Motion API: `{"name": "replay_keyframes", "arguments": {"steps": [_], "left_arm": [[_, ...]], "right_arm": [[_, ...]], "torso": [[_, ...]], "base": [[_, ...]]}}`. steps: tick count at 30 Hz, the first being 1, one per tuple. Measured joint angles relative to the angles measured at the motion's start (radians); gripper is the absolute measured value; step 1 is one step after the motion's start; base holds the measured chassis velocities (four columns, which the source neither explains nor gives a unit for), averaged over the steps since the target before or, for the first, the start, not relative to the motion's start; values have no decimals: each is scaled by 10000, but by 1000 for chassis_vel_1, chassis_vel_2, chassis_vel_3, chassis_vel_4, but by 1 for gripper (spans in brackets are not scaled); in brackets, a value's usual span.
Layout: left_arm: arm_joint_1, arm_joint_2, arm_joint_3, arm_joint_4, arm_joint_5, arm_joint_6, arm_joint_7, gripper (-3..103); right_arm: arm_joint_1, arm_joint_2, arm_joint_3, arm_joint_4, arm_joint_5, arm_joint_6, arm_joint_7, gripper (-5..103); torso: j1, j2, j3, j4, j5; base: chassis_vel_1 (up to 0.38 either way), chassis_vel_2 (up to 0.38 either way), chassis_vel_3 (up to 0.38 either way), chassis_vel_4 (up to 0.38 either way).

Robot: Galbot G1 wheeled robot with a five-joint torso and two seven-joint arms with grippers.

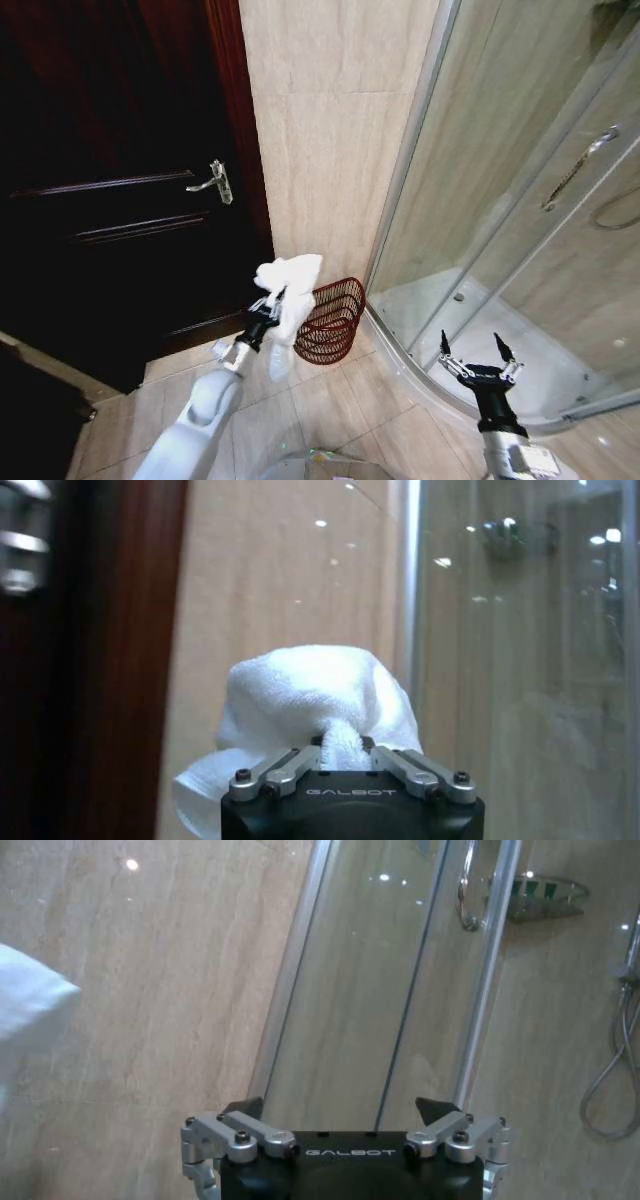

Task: Discard the used towel into the hamper.

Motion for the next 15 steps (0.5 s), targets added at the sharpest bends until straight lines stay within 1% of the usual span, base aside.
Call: {"name": "replay_keyframes", "arguments": {"steps": [1,2,3,4,6,8,9,10,12,14,15], "left_arm": [[0,0,0,0,0,0,0,10],[-743,30,526,409,150,4,-79,10],[-1015,35,728,577,183,1,-114,10],[-1015,35,728,577,183,1,-114,10],[-2193,-6,1436,1468,364,-137,-193,10],[-3035,-110,1908,2249,457,-314,-205,10],[-3767,-229,2305,3003,444,-482,-247,10],[-3767,-229,2305,3003,444,-482,-247,10],[-4734,-400,2831,3931,316,-689,-362,10],[-5877,-590,3396,4801,-156,-734,-387,10],[-5877,-590,3396,4801,-156,-734,-387,10]], "right_arm": [[0,0,0,0,0,0,0,100],[-10,0,0,18,-55,35,2,100],[-5,0,-2,20,-76,41,3,100],[-5,0,-2,20,-76,41,3,100],[40,0,-12,18,-162,44,6,100],[82,0,-18,8,-206,35,6,100],[127,0,-16,4,-238,0,2,100],[127,0,-16,4,-238,0,2,100],[193,0,21,4,-249,-92,-11,100],[288,0,86,-8,-245,-200,-11,100],[288,0,86,-8,-245,-200,-11,100]], "torso": [[0,0,0,0,0],[1,3,1,0,1],[1,5,1,0,2],[1,5,1,0,2],[1,7,2,-2,1],[1,9,3,-2,2],[2,10,4,-2,1],[2,10,4,-2,1],[4,11,7,-1,2],[5,14,7,-1,2],[5,14,7,-1,2]], "base": [[0,0,0,0],[0,0,0,0],[0,0,0,0],[0,0,0,0],[0,0,0,0],[0,0,0,0],[0,0,0,0],[0,0,0,0],[0,0,0,0],[0,0,0,0],[0,0,0,0]]}}
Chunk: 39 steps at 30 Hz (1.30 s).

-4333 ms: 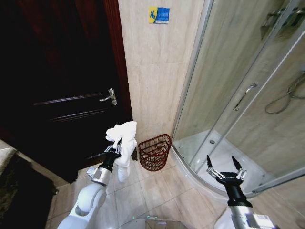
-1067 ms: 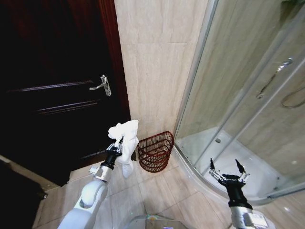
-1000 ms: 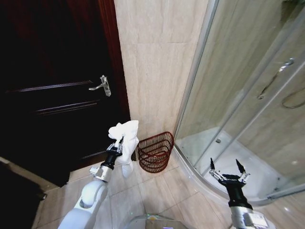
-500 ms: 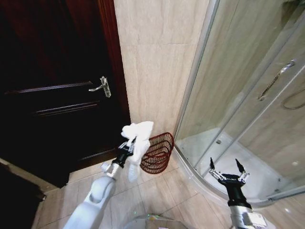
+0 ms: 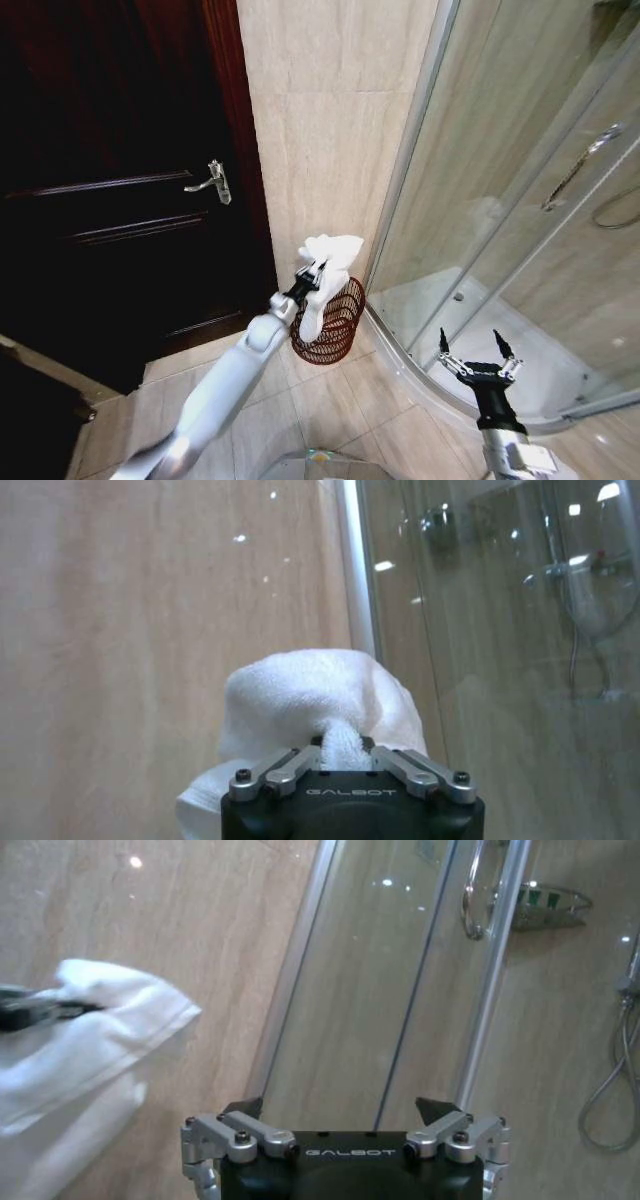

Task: Discard the used towel into the hamper.

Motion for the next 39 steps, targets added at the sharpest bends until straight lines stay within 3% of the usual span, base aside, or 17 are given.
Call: {"name": "replay_keyframes", "arguments": {"steps": [3,6,14,17,18,22,26,29,30,31,32,33,36,37,38,39], "left_arm": [[-1218,-348,625,1169,-364,-146,26,10],[-1675,-617,826,1859,-371,-293,28,10],[-1947,-1107,1419,3776,-242,-558,572,10],[-2189,-1719,1574,5423,-5,-1418,926,10],[-2189,-1719,1574,5423,-5,-1418,926,10],[-2475,-2776,1598,7219,-106,-2303,1154,10],[-2509,-3147,1543,7811,184,-2331,999,10],[-2446,-3207,1542,7913,440,-2131,897,10],[-2382,-3232,1533,8011,735,-1822,856,7],[-2277,-3107,1353,7833,1373,-1066,910,14],[-2201,-2947,1293,7526,1644,-665,1018,19],[-2201,-2947,1293,7526,1644,-665,1018,19],[-1901,-2318,1411,6292,1805,925,1066,36],[-1901,-2318,1411,6292,1805,925,1066,36],[-1811,-2090,1480,5846,1782,1533,1012,36],[-1708,-1831,1555,5336,1763,2191,1004,46]], "right_arm": [[74,0,19,-160,10,-45,18,100],[89,0,12,-298,17,-34,23,100],[65,0,66,-557,174,103,78,100],[55,0,123,-520,304,111,106,100],[55,0,123,-520,304,111,106,100],[44,0,123,-529,351,169,119,100],[53,0,121,-534,367,178,123,100],[68,0,128,-531,386,179,133,100],[72,0,143,-496,440,179,145,100],[66,0,181,-443,500,178,175,100],[60,0,198,-433,517,179,189,100],[60,0,198,-433,517,179,189,100],[32,0,213,-413,533,186,218,100],[32,0,213,-413,533,186,218,100],[26,0,207,-398,529,186,223,100],[19,0,190,-343,517,186,225,100]], "torso": [[0,3,0,-1,3],[1,3,0,-2,4],[1,7,1,0,2],[2,7,3,3,0],[2,7,3,3,0],[2,9,3,-2,0],[2,10,3,-3,0],[3,10,3,-2,0],[3,10,3,-1,0],[2,10,3,-1,-3],[3,11,3,-1,-2],[3,11,3,-1,-2],[3,11,3,0,-4],[3,11,3,0,-4],[3,11,3,1,-3],[2,12,3,3,-2]], "base": [[0,0,0,0],[0,0,0,0],[0,0,0,0],[0,0,0,0],[0,0,0,0],[0,0,0,0],[0,0,0,0],[0,0,0,0],[0,0,0,0],[0,0,0,0],[0,0,0,0],[0,0,0,0],[0,0,0,0],[0,0,0,0],[0,0,0,0],[0,0,0,0]]}}
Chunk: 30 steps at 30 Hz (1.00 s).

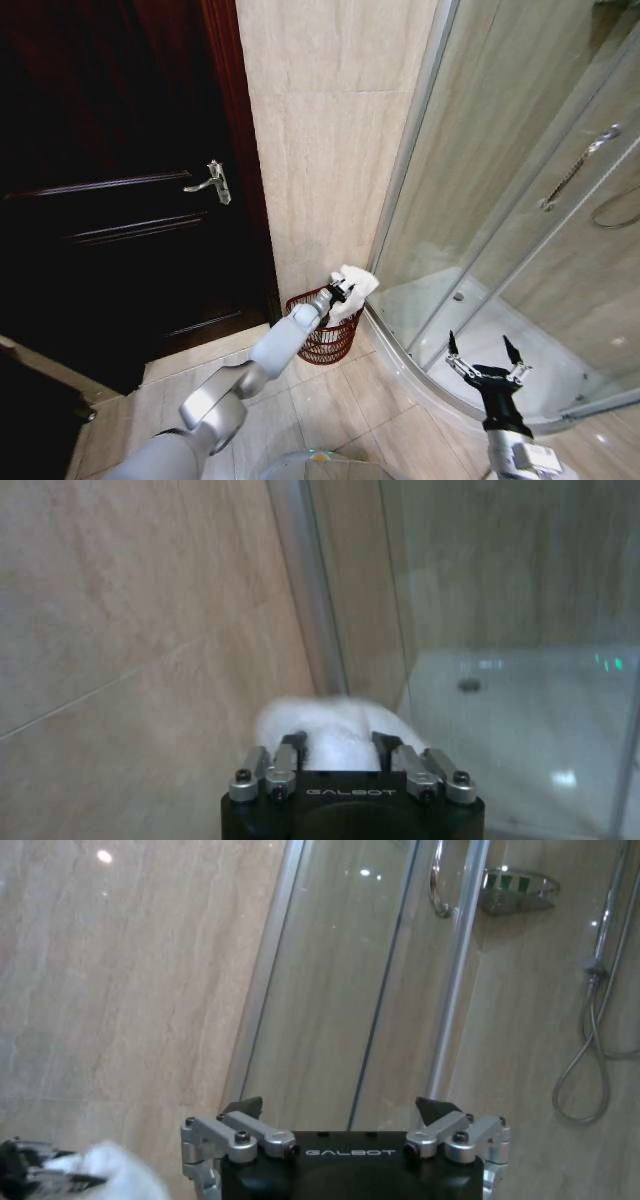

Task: Discard the used towel into the hamper.

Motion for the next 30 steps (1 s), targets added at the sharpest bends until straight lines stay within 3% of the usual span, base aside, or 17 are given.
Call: {"name": "replay_keyframes", "arguments": {"steps": [1,2,4,5,7,13,15,18,19,21,22,24,25,28,30], "left_arm": [[64,173,39,-351,-1,423,33,52],[64,173,39,-351,-1,423,33,52],[149,486,74,-1057,-2,1216,274,57],[180,630,92,-1403,-2,1626,423,68],[195,712,105,-1604,-4,1823,510,68],[679,1061,-232,-2780,-488,1877,267,94],[885,1144,-394,-3082,-642,1765,116,98],[2072,1540,-1128,-4372,-948,1181,-718,100],[2072,1540,-1128,-4372,-948,1181,-718,100],[3262,1992,-1931,-5797,-1039,1035,-1151,100],[3262,1992,-1931,-5797,-1039,1035,-1151,100],[4596,2495,-3034,-7428,-1180,1036,-1723,100],[4596,2495,-3034,-7428,-1180,1036,-1723,100],[6256,2645,-4535,-9224,-1245,1034,-3101,100],[6686,2539,-4944,-9596,-1153,1023,-3444,100]], "right_arm": [[-4,0,-18,52,-10,-4,0,100],[-4,0,-18,52,-10,-4,0,100],[-5,0,-58,150,-59,-18,0,100],[-2,0,-76,201,-97,-31,0,100],[-2,0,-83,230,-115,-38,0,100],[-87,0,-70,399,-99,-60,10,100],[-105,0,-70,439,-77,-71,17,100],[-149,0,-96,540,-22,-102,15,100],[-149,0,-96,540,-22,-102,15,100],[-189,0,-140,614,-2,-112,-19,100],[-189,0,-140,614,-2,-112,-19,100],[-210,0,-190,674,20,-171,-31,100],[-210,0,-190,674,20,-171,-31,100],[-205,0,-269,768,24,-239,-67,100],[-208,0,-292,824,43,-278,-125,100]], "torso": [[0,0,0,-1,-1],[0,0,0,-1,-1],[0,0,0,-1,1],[0,1,0,-2,0],[0,0,1,-2,-1],[2,1,1,-5,1],[2,1,1,-4,1],[2,0,2,-1,-3],[2,0,2,-1,-3],[1,1,0,-4,1],[1,1,0,-4,1],[1,1,1,0,-4],[1,1,1,0,-4],[1,2,0,-2,0],[0,2,0,0,-2]], "base": [[0,0,0,0],[0,0,0,0],[0,0,0,0],[0,0,0,0],[0,0,0,0],[0,0,0,0],[0,0,0,0],[0,0,0,0],[0,0,0,0],[0,0,0,0],[0,0,0,0],[0,0,0,0],[0,0,0,0],[0,0,0,0],[0,0,0,0]]}}
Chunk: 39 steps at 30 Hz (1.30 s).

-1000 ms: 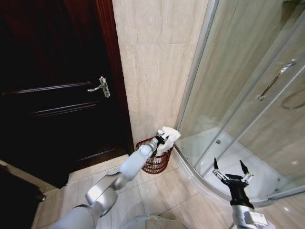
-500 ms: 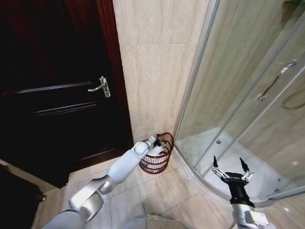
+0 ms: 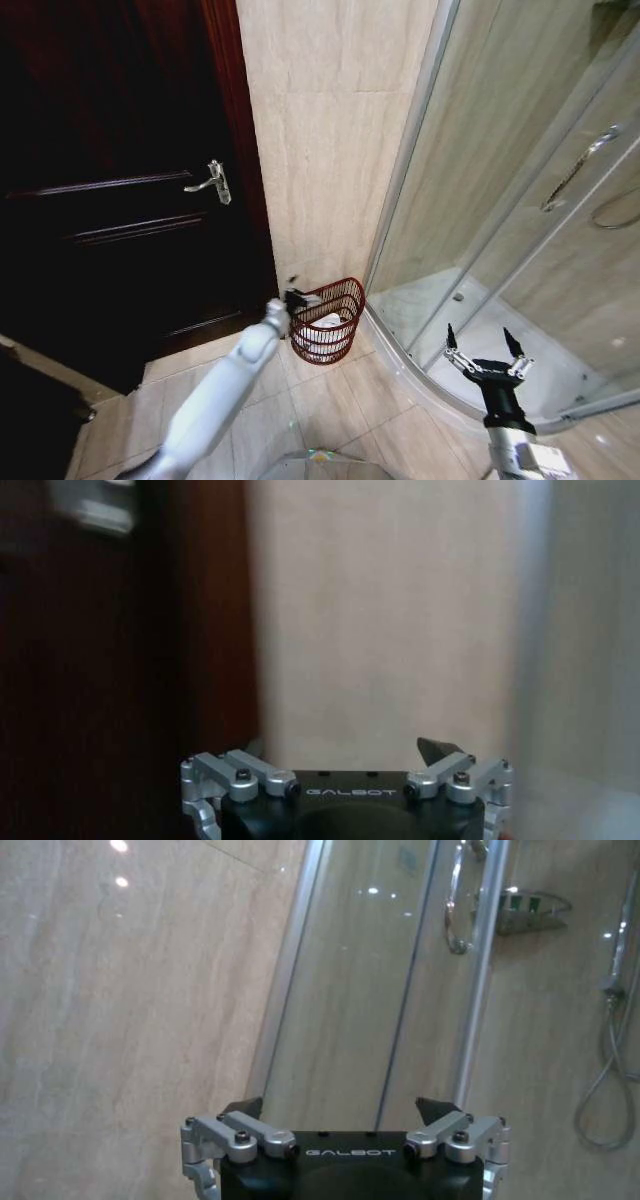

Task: Discard the used towel into the hamper.

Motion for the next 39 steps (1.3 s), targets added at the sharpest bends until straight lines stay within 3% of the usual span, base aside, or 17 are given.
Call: {"name": "replay_keyframes", "arguments": {"steps": [2,7,17,24,39], "left_arm": [[962,-340,-856,-682,377,-297,-398,100],[2054,-755,-2015,-1275,906,-816,-344,100],[2883,-1117,-3448,-2122,1186,-633,151,100],[2747,-865,-3761,-1990,764,-668,512,100],[3081,-996,-3390,-1908,964,-1114,750,100]], "right_arm": [[-4,0,-26,122,206,-129,-342,100],[78,0,5,237,685,-424,-1001,100],[132,0,-203,-131,838,-369,-1363,100],[-25,0,-268,54,741,-154,-1358,100],[-179,0,-46,220,664,150,-1247,100]], "torso": [[0,0,0,1,1],[0,0,0,-2,1],[-1,0,1,-2,2],[0,0,2,-3,1],[4,-2,3,-3,3]], "base": [[0,0,0,0],[0,0,0,0],[0,0,0,0],[0,0,0,0],[20,-13,-19,15]]}}
